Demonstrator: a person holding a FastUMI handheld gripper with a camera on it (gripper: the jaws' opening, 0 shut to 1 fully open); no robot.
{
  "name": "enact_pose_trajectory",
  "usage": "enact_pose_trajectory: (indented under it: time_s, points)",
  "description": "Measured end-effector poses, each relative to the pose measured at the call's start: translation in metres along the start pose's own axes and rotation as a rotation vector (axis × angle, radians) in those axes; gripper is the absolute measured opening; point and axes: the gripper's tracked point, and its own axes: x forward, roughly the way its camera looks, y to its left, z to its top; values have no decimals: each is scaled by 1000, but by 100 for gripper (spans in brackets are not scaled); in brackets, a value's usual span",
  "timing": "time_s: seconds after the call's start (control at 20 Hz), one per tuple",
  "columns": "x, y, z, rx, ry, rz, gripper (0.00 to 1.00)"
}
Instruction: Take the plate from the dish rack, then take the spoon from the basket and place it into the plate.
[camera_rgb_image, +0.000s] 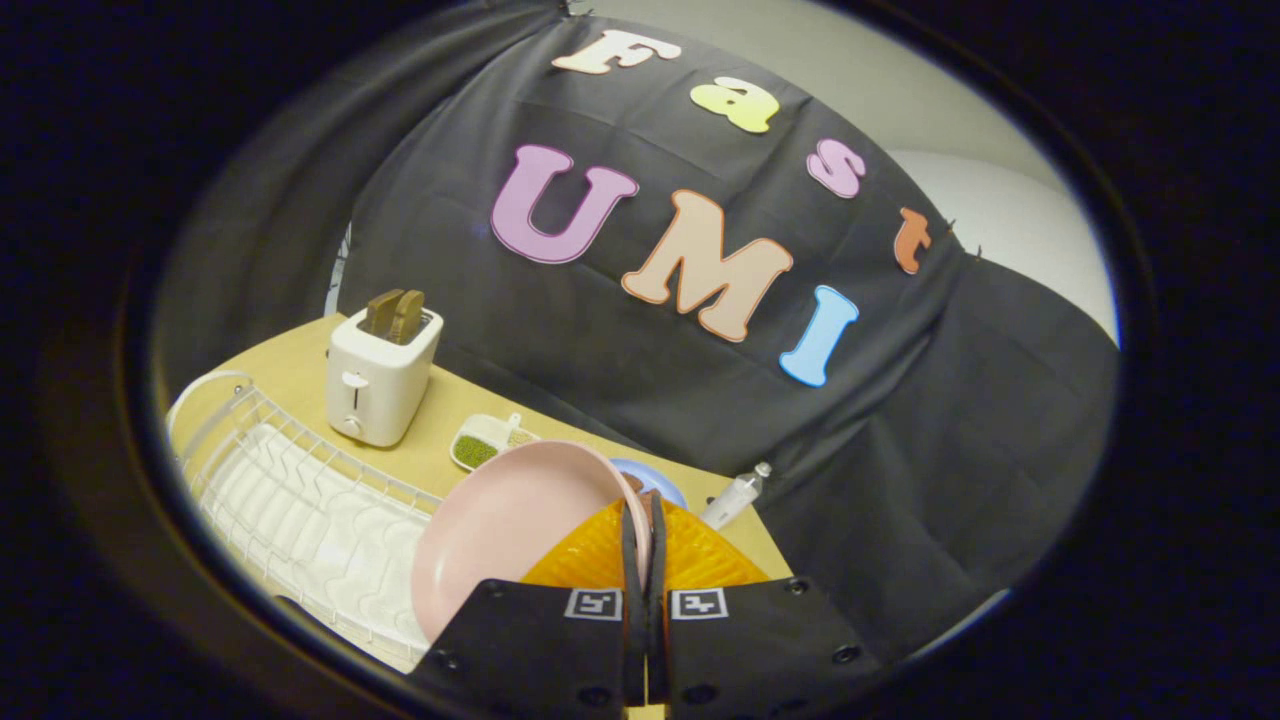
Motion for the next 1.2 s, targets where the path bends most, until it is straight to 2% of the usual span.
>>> enact_pose_trajectory:
  time_s: [0.2, 0.35, 0.6, 0.75, 1.2]
  points:
    - [-22, -34, -16, 94, -6, 38, 4]
    - [-35, -66, -32, 133, -4, 37, 4]
    - [-49, -106, -74, 245, 10, 69, 4]
    - [-52, -126, -104, 268, 24, 71, 4]
    - [-53, -135, -201, 403, 132, 174, 4]
